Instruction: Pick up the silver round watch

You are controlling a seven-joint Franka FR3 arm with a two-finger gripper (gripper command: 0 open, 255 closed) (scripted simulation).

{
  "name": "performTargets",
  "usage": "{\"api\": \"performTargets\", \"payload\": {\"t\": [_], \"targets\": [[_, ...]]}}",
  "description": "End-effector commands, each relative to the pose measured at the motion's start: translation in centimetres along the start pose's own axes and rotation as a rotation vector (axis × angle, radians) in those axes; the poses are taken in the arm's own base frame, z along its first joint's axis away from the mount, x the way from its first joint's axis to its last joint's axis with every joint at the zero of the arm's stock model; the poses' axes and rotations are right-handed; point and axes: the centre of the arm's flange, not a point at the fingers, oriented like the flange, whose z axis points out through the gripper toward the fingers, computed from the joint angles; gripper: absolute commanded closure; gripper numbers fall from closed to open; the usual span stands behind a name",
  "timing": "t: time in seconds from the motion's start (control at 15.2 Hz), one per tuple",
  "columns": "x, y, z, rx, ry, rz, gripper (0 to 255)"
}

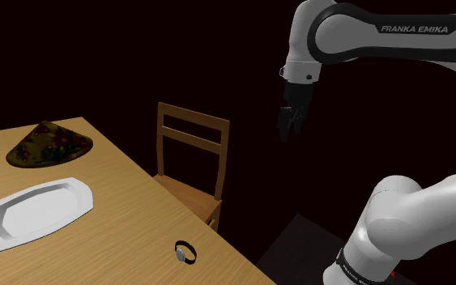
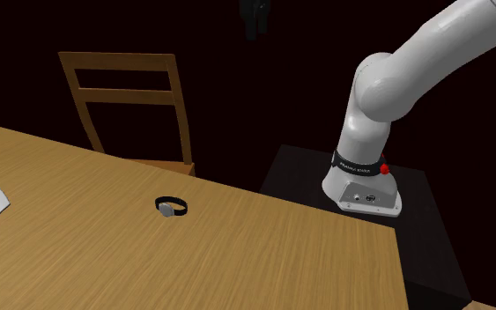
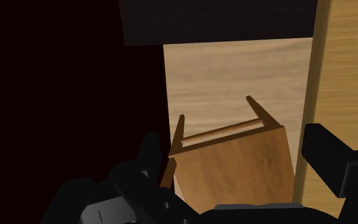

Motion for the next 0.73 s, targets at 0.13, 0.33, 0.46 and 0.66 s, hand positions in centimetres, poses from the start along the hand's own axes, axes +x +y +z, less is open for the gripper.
{"api": "performTargets", "payload": {"t": [0.13, 0.33, 0.46, 0.66], "targets": [[0.6, -2.0, 1.5, 0.008, 0.003, 0.001, 0], [1.6, -4.9, 3.7, 0.02, 0.008, 0.002, 0], [2.2, -6.9, 5.1, 0.029, 0.011, 0.002, 0], [3.2, -9.9, 7.2, 0.041, 0.016, 0.003, 0]]}}
